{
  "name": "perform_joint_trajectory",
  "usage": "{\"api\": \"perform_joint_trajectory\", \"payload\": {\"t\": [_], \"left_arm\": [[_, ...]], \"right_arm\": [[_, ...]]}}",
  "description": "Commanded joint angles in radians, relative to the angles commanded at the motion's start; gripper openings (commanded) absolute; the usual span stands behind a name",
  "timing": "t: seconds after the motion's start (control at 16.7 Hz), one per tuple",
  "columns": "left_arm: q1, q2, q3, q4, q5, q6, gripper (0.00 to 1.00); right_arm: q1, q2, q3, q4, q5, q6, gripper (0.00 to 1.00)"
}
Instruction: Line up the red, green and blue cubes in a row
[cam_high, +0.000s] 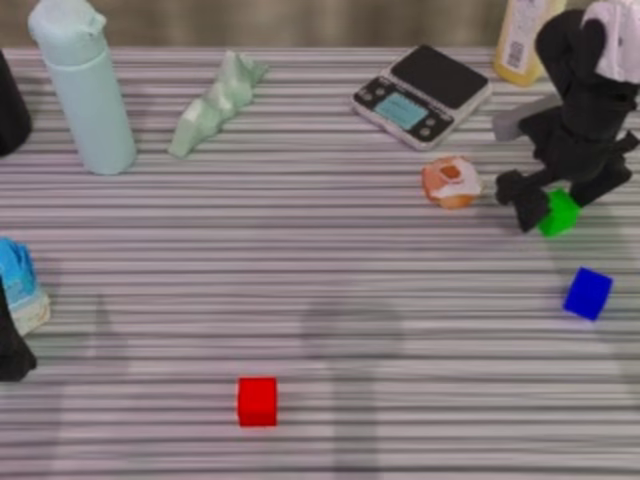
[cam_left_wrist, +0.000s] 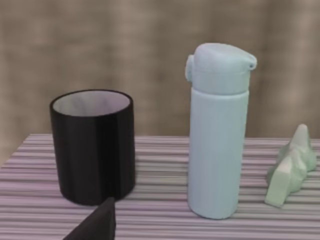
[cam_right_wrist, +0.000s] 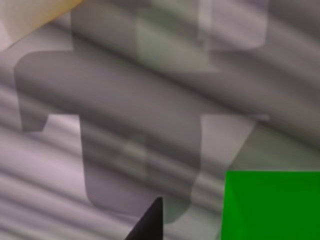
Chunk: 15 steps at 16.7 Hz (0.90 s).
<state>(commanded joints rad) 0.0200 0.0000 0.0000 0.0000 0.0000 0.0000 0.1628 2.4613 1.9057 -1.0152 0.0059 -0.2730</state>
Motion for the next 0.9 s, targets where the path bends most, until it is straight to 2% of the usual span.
{"api": "perform_joint_trajectory", "payload": {"t": [0.3, 0.9], "left_arm": [[0.0, 0.0, 0.0, 0.0, 0.0, 0.0, 1.0], [0.0, 0.0, 0.0, 0.0, 0.0, 0.0, 1.0]], "right_arm": [[0.0, 0.0, 0.0, 0.0, 0.0, 0.0, 0.02], [-0.002, -0.019, 0.006, -0.009, -0.004, 0.003, 0.0]]}}
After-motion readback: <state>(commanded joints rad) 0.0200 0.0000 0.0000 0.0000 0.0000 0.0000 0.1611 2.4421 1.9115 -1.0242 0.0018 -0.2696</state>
